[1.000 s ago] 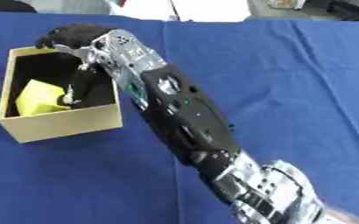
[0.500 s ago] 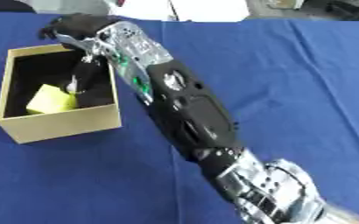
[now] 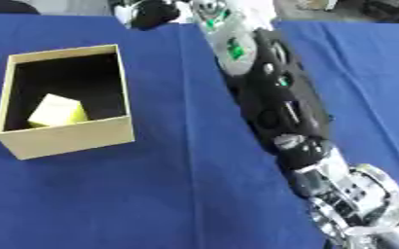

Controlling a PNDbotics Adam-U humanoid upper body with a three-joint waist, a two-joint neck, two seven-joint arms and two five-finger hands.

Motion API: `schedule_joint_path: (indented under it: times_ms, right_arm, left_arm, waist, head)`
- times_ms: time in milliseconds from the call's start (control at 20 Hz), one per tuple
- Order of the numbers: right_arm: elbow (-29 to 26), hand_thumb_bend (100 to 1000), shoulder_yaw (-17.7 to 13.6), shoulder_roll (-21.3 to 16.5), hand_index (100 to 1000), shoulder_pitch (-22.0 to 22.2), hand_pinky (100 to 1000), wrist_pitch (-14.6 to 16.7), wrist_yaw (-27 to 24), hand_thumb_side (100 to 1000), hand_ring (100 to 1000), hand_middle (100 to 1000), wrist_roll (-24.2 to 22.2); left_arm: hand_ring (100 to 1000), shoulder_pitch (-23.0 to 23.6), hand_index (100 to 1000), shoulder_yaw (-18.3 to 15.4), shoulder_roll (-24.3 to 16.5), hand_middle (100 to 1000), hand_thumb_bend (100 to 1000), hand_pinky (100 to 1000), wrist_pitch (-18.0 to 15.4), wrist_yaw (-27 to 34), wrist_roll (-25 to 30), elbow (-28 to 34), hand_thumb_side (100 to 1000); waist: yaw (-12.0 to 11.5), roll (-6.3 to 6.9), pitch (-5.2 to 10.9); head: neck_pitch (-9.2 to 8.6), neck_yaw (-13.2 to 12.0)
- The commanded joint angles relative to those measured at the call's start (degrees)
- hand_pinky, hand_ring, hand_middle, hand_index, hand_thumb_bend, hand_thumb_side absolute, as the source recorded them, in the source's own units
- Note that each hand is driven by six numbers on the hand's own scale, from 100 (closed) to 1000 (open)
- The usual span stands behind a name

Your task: Pick up objects on the table and place them in the box.

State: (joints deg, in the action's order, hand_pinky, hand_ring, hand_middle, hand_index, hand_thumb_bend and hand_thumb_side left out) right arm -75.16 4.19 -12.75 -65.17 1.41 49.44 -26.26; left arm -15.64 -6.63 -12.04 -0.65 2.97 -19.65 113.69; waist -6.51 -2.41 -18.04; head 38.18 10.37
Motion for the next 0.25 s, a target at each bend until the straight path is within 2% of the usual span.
schedule_joint_path:
  times_ms: [50, 250]
  right_arm:
    - [-2.6, 100, -1.6, -7.6, 862, 0.9, 763, -1.4, -4.4, 350, 841, 814, -0.3]
    - [-2.6, 100, -3.1, -13.9, 847, 4.0, 754, -2.2, -8.1, 437, 828, 794, -0.4]
  left_arm:
    - [802, -0.2, 613, -0.6, -1.1, 675, 151, 892, -0.1, -0.5, -0.4, 0.9, 872]
    - [802, -0.2, 613, -0.7, -1.3, 675, 153, 892, -0.1, -0.7, -0.5, 0.9, 871]
  waist:
    - [0.3, 0.34, 1.05]
    - [0.7, 0.38, 1.01]
  head:
    - [-0.42, -0.7]
    - [-0.39, -1.2]
